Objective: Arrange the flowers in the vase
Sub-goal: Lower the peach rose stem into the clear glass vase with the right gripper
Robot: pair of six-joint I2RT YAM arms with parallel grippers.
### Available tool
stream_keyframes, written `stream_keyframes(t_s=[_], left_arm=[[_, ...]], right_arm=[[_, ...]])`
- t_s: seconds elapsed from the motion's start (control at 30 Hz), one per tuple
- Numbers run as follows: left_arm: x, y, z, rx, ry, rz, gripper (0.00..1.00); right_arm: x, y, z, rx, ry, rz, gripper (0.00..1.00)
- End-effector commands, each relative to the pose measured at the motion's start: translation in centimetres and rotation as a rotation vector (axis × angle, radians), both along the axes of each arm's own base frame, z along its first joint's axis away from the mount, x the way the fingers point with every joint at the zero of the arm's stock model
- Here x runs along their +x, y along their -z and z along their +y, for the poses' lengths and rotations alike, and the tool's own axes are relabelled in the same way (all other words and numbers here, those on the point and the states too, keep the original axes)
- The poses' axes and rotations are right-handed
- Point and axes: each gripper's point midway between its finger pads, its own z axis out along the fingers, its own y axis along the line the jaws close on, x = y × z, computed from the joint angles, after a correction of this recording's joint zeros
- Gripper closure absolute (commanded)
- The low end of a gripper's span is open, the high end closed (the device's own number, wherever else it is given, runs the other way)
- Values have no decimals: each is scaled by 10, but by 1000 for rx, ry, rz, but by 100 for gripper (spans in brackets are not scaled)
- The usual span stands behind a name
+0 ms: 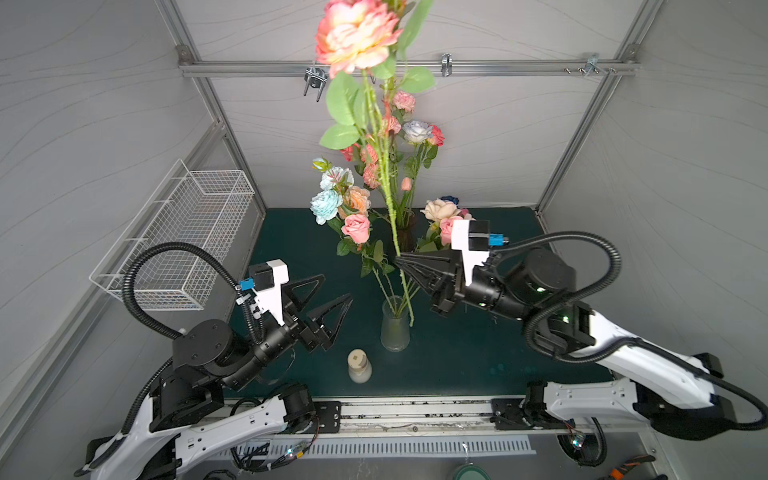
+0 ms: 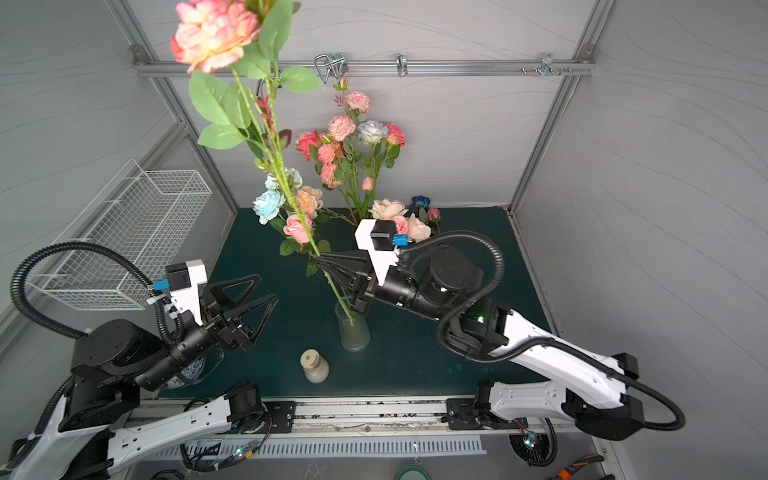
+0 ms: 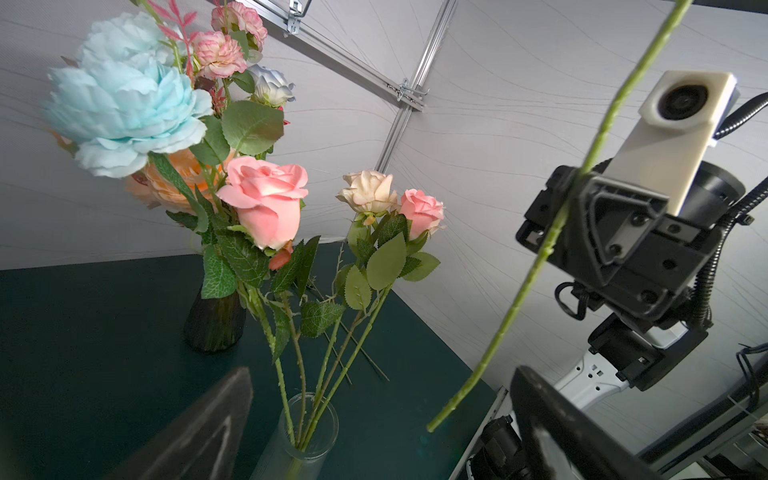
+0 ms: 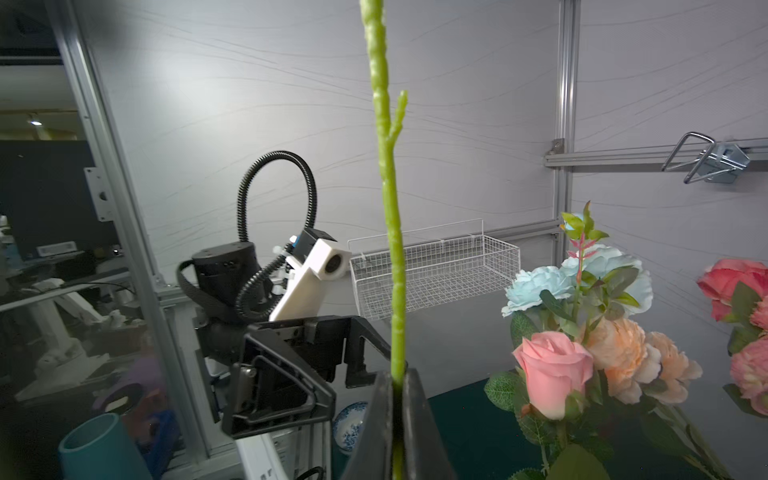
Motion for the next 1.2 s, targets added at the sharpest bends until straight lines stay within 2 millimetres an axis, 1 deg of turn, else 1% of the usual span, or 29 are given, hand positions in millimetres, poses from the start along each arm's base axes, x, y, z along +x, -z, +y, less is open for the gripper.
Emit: stream_keyframes(t_s=[0.0,0.17,0.27,0.43,0.6,0.8,1.03,1.17], left_arm=[[-3,-17,14,-43,-22,-23,1],[-3,-18,10,-32,-11,-25,1],[-3,-18,7,-27,-7,-25,1],[-3,-19,3,-18,8,-25,1],[-3,-18,2,-10,7,-19,2],[-2,-16,4,-9,1,-21,1],[0,-15,0,6,0,-24,1],[2,-15,-3,17,-3,-26,1]], right_arm=[[12,-19,-2,120,124,-136,100],[26,6,9,127,205,-188,100],[33,21,16,115,234,-189,100],[42,41,19,107,290,-219,100],[47,61,26,77,302,-214,100],[51,91,24,48,312,-166,100],[54,128,20,23,309,-49,100],[55,143,18,1,320,-27,100]])
